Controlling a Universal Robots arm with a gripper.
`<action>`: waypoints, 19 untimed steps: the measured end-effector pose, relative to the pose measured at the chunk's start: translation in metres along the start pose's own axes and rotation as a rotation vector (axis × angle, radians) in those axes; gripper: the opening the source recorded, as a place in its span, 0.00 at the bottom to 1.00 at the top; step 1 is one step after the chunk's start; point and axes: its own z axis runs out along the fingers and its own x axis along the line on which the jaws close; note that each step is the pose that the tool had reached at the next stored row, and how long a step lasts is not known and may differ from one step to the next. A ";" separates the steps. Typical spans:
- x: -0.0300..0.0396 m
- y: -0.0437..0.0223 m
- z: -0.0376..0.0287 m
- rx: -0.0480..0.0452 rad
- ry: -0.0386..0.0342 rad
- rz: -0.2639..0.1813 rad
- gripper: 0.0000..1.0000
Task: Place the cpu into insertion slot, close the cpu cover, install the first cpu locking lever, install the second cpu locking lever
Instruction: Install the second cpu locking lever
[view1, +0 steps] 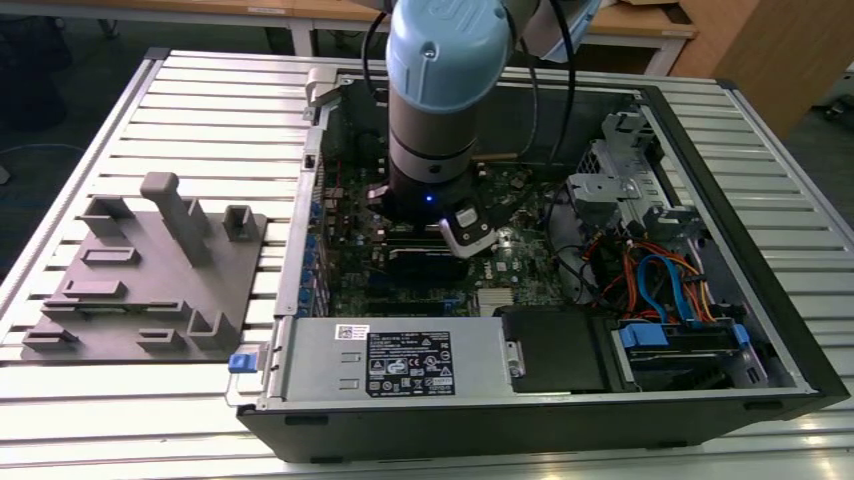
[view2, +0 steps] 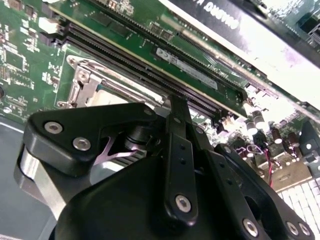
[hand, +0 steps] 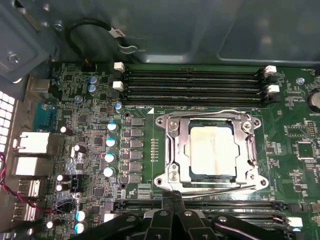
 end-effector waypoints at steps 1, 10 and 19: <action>0.0005 -0.0002 0.0006 -0.0003 0.0001 0.000 0.11; 0.0039 -0.0013 0.0044 -0.0146 0.0002 0.000 0.11; 0.0042 -0.0024 0.0083 -0.0448 0.0004 0.001 0.11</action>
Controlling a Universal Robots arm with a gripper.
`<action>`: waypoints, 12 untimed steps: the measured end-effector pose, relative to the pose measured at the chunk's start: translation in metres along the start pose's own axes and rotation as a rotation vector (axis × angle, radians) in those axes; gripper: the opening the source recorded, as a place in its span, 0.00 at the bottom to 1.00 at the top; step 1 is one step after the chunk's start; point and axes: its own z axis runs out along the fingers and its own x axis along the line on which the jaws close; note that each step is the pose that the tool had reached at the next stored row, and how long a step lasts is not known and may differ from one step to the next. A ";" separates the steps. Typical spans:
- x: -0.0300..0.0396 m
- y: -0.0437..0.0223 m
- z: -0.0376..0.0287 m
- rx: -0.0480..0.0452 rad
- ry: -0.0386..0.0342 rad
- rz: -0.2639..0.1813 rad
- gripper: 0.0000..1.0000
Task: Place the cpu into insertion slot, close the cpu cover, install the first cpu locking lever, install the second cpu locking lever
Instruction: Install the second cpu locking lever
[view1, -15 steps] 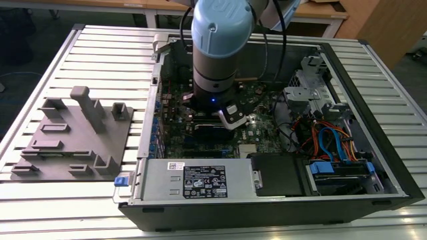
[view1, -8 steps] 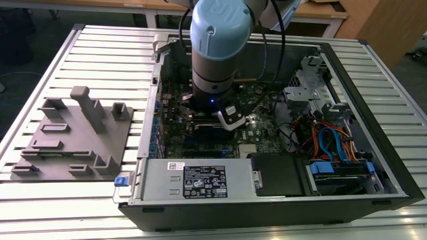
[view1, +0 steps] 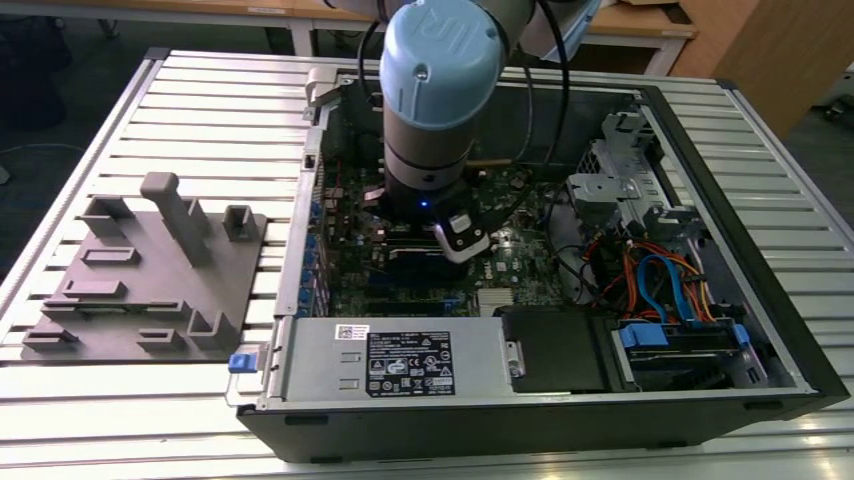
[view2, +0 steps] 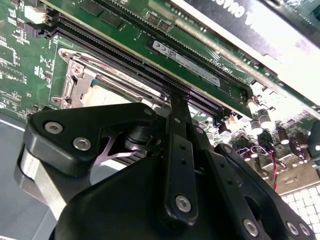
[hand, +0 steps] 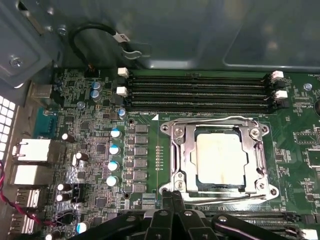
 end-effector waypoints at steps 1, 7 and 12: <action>0.0001 -0.0002 0.0005 -0.0020 0.0000 0.000 0.11; 0.0037 -0.0003 0.0018 -0.0075 -0.0001 0.000 0.11; 0.0053 0.0001 0.0036 -0.0113 0.0001 0.000 0.11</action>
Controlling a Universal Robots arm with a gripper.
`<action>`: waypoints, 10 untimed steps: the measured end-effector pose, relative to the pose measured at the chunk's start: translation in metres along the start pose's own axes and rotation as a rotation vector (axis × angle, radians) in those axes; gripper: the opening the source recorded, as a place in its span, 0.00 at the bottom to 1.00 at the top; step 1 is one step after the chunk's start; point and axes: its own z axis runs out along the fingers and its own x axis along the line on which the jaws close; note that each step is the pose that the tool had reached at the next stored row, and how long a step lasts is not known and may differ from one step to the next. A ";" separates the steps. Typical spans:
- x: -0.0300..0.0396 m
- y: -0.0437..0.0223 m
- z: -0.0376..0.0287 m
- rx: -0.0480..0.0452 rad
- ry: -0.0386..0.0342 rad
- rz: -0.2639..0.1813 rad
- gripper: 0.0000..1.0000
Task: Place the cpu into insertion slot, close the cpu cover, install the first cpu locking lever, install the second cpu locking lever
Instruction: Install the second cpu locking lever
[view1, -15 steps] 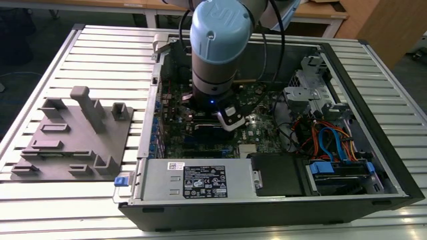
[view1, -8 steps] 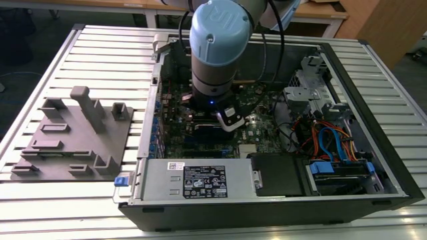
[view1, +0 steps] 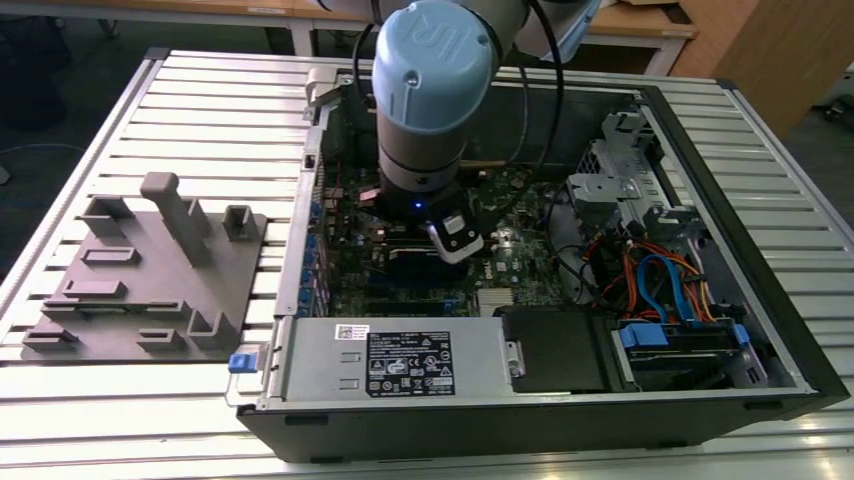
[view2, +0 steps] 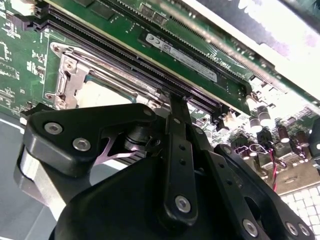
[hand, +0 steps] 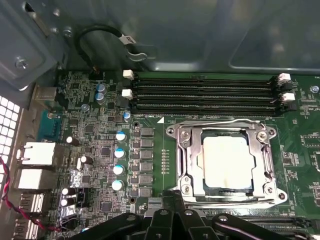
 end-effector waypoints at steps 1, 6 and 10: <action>0.0003 0.0001 0.0005 -0.0019 -0.0002 0.000 0.11; 0.0020 0.0007 0.0011 -0.0071 -0.0002 0.000 0.11; 0.0033 0.0010 0.0016 -0.0074 0.0000 0.000 0.11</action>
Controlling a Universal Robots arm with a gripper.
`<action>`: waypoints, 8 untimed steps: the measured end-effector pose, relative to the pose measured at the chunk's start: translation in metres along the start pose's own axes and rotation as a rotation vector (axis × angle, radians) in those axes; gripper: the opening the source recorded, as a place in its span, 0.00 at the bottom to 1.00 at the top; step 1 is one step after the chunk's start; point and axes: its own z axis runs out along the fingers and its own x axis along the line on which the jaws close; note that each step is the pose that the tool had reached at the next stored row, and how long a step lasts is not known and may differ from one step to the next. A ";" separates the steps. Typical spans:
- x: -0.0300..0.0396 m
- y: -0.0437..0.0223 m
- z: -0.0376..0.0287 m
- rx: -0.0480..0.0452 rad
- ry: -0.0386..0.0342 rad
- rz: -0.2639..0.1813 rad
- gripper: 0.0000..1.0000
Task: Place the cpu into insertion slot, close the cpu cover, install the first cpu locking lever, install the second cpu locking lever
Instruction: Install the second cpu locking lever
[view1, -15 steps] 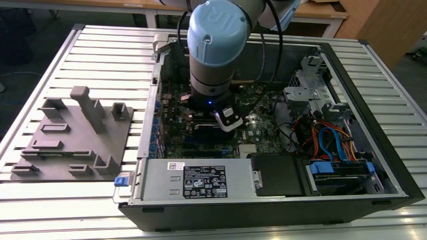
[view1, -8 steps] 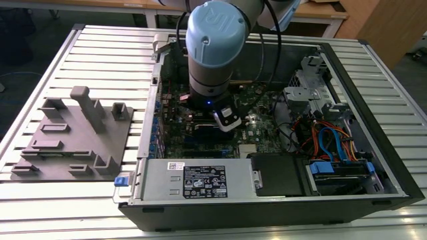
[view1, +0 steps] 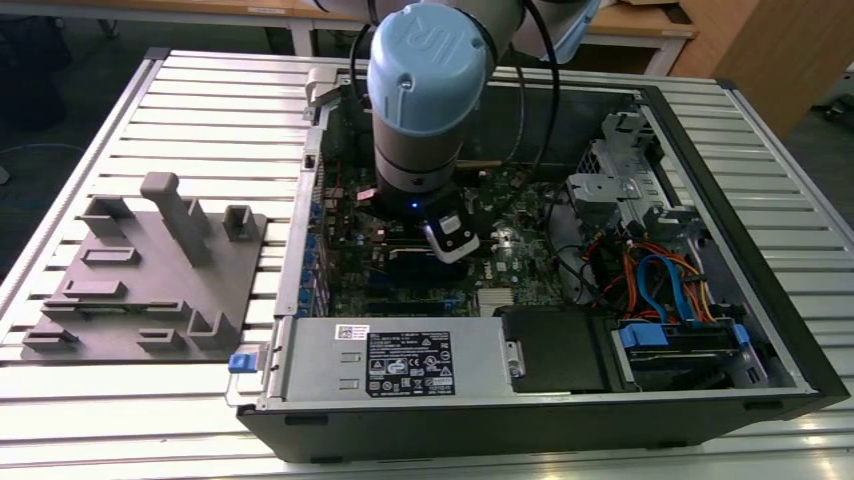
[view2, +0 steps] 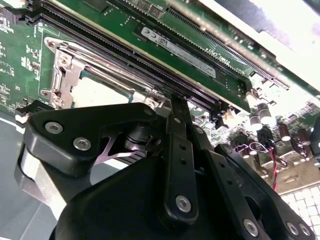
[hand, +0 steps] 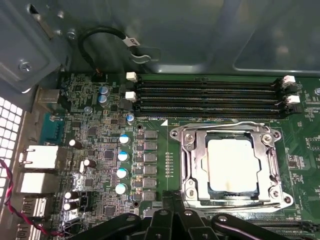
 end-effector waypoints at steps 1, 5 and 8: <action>0.0001 0.0000 0.0000 0.0000 0.0000 0.000 0.11; 0.0003 0.0015 -0.0039 -0.0006 -0.0002 0.000 0.11; 0.0006 0.0033 -0.0093 -0.0004 -0.0001 0.000 0.11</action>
